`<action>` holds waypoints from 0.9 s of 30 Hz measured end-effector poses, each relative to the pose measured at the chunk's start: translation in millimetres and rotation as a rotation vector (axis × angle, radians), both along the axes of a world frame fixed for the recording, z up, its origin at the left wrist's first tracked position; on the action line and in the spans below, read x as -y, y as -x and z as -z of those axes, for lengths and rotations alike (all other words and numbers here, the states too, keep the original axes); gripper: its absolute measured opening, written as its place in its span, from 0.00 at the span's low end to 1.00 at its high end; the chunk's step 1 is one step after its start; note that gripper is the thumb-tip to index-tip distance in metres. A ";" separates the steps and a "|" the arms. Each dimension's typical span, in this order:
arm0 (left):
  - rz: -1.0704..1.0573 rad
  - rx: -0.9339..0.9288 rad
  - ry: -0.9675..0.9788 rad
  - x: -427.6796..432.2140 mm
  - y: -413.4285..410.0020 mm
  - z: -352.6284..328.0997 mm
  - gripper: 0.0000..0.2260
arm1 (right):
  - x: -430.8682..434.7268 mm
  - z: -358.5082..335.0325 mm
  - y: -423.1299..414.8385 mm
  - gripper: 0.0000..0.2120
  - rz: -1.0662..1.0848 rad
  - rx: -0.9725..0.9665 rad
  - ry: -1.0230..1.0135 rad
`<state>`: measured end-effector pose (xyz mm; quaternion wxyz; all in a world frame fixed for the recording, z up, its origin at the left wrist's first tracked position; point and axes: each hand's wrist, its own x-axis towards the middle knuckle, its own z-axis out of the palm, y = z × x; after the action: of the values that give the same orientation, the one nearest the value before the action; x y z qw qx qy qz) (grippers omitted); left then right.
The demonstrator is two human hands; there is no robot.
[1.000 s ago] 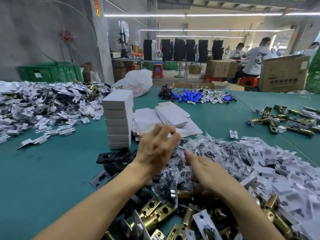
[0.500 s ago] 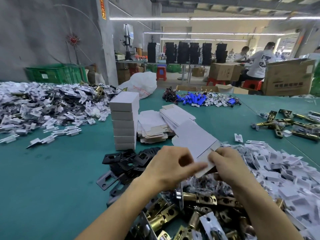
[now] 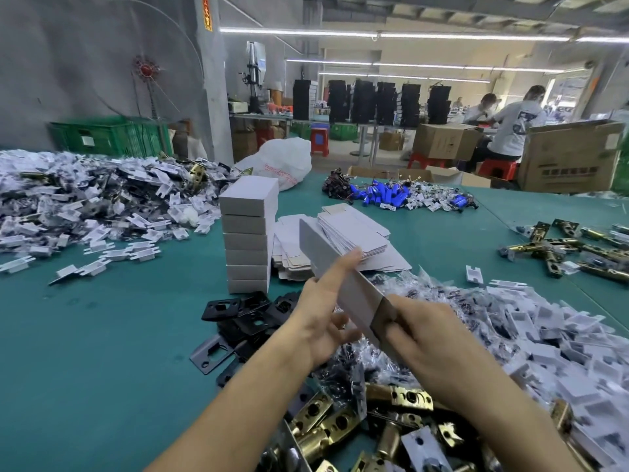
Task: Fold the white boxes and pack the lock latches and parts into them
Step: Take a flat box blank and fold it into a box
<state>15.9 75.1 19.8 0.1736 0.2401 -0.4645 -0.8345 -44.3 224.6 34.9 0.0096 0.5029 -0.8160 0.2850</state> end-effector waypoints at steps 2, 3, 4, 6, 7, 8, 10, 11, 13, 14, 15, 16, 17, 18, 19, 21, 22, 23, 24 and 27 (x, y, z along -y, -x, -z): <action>0.028 -0.017 -0.020 -0.6 0.8 2.4 0.37 | -0.2 -0.3 -2.7 0.09 0.001 -0.060 -0.002; 0.052 -0.016 -0.041 -1.2 0.5 2.9 0.35 | 0.3 0.3 -4.1 0.10 -0.008 -0.084 0.008; 0.079 -0.009 -0.057 -2.0 0.1 3.3 0.33 | 1.3 0.8 -5.5 0.11 -0.020 -0.102 0.027; 0.128 0.004 -0.062 -3.7 0.0 5.1 0.31 | 2.9 0.4 -6.9 0.12 -0.044 -0.125 0.084; 0.148 0.008 -0.060 -4.4 0.1 6.2 0.30 | 3.0 -0.5 -7.5 0.12 -0.056 -0.128 0.106; 0.165 0.010 -0.061 -4.8 0.3 7.3 0.28 | 2.7 -1.9 -7.9 0.16 -0.067 -0.116 0.119; 0.171 0.010 -0.083 -5.4 0.3 7.4 0.24 | 1.6 -4.5 -7.1 0.23 -0.103 -0.058 0.117; 0.159 0.009 -0.099 -5.7 -0.1 6.8 0.25 | 1.2 -5.4 -6.3 0.23 -0.127 -0.043 0.104; 0.121 0.016 -0.117 -5.7 -1.0 6.4 0.31 | 0.1 -6.3 -5.6 0.22 -0.147 -0.053 0.096; 0.101 0.019 -0.119 -5.7 -1.7 5.8 0.34 | -0.4 -6.1 -5.4 0.22 -0.141 -0.057 0.103; 0.083 0.016 -0.122 -5.9 -1.9 4.9 0.36 | -0.7 -5.8 -4.9 0.23 -0.129 -0.062 0.110; 0.061 0.012 -0.129 -6.1 -2.0 3.7 0.36 | -0.8 -4.9 -4.0 0.25 -0.113 -0.069 0.113; 0.030 0.007 -0.136 -6.3 -1.8 2.5 0.37 | -0.5 -4.1 -3.3 0.28 -0.095 -0.074 0.107; -0.004 0.004 -0.140 -6.4 -1.7 1.2 0.39 | -0.3 -3.2 -2.4 0.31 -0.079 -0.073 0.096; -0.033 0.007 -0.137 -6.2 -1.5 0.5 0.39 | -0.1 -2.3 -1.2 0.33 -0.068 -0.068 0.082; -0.059 0.008 -0.119 -5.4 -2.1 -0.8 0.36 | -0.6 -0.3 1.2 0.34 -0.057 -0.062 0.056; -0.065 0.005 -0.103 -4.9 -2.6 -0.6 0.32 | -1.4 0.0 1.6 0.33 -0.055 -0.062 0.044; -0.078 0.000 -0.082 -4.3 -2.8 0.2 0.29 | -2.1 -0.2 1.5 0.32 -0.057 -0.066 0.033; -0.099 -0.005 -0.059 -4.2 -3.0 0.8 0.27 | -3.0 -0.1 1.5 0.32 -0.064 -0.074 0.026; -0.174 -0.036 0.024 -4.9 -2.5 1.7 0.31 | -3.1 -0.3 -0.4 0.30 -0.092 -0.094 0.031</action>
<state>18.4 80.0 18.0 0.2566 0.2625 -0.4486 -0.8149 -43.9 227.7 35.2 0.0424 0.5525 -0.7861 0.2738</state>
